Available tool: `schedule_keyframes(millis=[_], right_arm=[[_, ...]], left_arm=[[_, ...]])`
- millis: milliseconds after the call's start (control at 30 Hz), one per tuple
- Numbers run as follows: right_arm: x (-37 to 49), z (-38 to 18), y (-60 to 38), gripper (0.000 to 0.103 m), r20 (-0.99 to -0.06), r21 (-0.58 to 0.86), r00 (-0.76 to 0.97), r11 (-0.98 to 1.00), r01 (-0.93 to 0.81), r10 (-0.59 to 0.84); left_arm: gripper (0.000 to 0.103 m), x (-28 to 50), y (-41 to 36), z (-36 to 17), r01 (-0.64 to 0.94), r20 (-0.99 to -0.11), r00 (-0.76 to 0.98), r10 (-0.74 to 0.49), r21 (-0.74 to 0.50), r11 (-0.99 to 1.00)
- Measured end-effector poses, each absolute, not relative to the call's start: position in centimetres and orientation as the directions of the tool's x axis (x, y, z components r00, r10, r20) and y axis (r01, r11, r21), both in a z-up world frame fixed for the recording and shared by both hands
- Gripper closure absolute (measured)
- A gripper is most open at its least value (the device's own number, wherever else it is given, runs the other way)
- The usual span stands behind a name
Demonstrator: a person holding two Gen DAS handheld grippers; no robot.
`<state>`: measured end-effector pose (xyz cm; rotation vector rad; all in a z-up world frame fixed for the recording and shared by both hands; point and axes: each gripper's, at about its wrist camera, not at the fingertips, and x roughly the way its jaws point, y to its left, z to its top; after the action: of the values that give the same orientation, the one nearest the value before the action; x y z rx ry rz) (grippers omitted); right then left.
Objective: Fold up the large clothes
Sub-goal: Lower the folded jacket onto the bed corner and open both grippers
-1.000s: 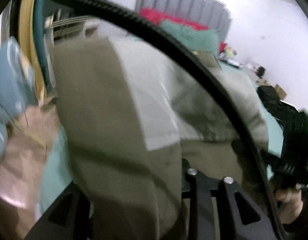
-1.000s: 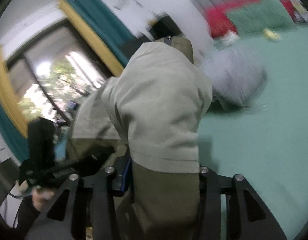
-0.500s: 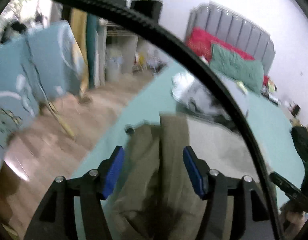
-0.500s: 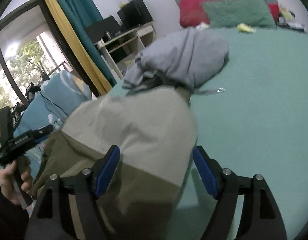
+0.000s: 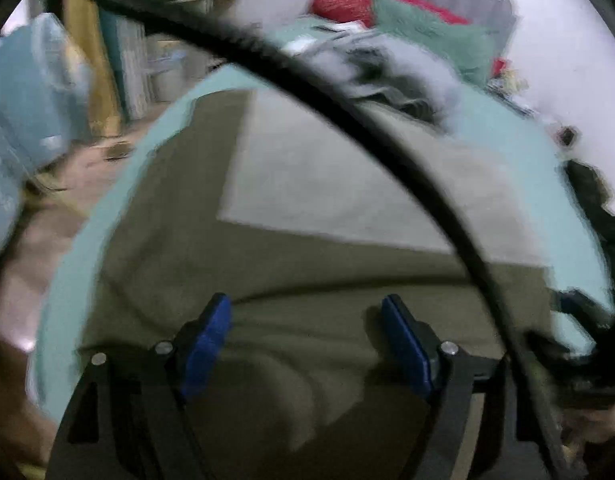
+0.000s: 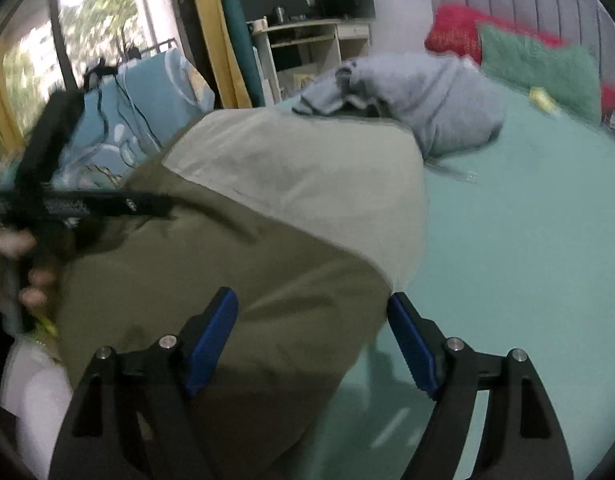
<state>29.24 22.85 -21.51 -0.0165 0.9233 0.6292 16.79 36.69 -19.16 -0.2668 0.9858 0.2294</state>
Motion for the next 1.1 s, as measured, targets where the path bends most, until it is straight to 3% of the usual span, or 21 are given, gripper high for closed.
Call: schedule_keyframes(millis=[200,467,1100], right_arm=[[28.1,-20.7,22.2,0.027,-0.761,0.233,0.434,0.828,-0.509,0.482],[25.5,-19.9,19.0,0.024,-0.774,0.294,0.386,0.824,-0.484,0.502],[16.8,-15.8,4.9,0.024,-0.771,0.297,0.45,0.88,-0.371,0.45]], left_arm=[[0.025,14.4,37.1,-17.6,-0.381,-0.817,0.563,0.126,-0.121,0.917],[0.025,10.3,32.9,-14.1,-0.353,-0.756,0.642,0.129,-0.142,0.925],[0.025,7.0,19.6,-10.7,-0.211,-0.755,0.656,-0.011,-0.197,0.958]])
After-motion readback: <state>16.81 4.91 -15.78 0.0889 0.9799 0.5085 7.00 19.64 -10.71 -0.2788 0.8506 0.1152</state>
